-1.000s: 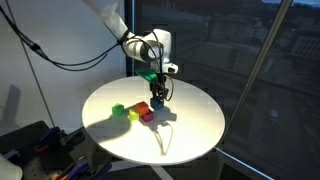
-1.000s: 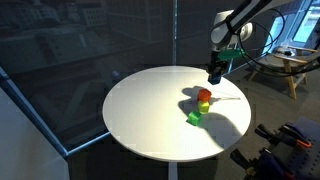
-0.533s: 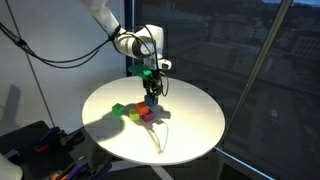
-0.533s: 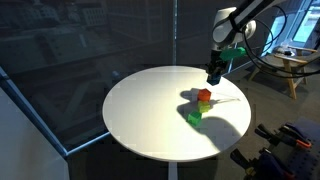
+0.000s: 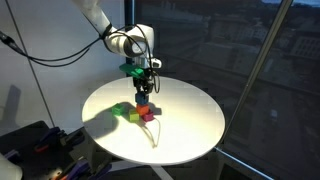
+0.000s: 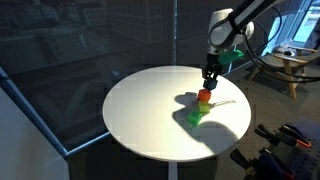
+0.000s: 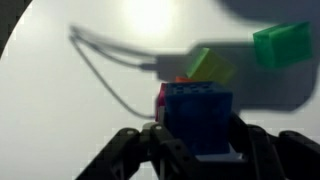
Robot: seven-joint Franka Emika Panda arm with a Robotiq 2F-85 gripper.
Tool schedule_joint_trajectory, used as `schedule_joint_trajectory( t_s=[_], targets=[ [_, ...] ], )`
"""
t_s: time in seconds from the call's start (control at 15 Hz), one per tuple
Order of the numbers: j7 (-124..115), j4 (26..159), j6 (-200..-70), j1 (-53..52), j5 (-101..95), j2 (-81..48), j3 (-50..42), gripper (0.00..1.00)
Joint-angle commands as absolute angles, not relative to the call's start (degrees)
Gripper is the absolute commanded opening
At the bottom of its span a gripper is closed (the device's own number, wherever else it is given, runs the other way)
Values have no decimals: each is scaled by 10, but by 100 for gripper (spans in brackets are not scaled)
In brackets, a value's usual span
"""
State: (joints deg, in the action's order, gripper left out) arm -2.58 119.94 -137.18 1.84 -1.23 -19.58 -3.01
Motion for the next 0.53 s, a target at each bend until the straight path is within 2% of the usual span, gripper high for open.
schedule_joint_trajectory(
  t_s=[0.0, 0.47],
  targets=[
    [-3, 1227, -1372, 15, -14, -171, -19, 31],
    [1, 1249, -1376, 2, -17, -159, -5, 31]
  ],
)
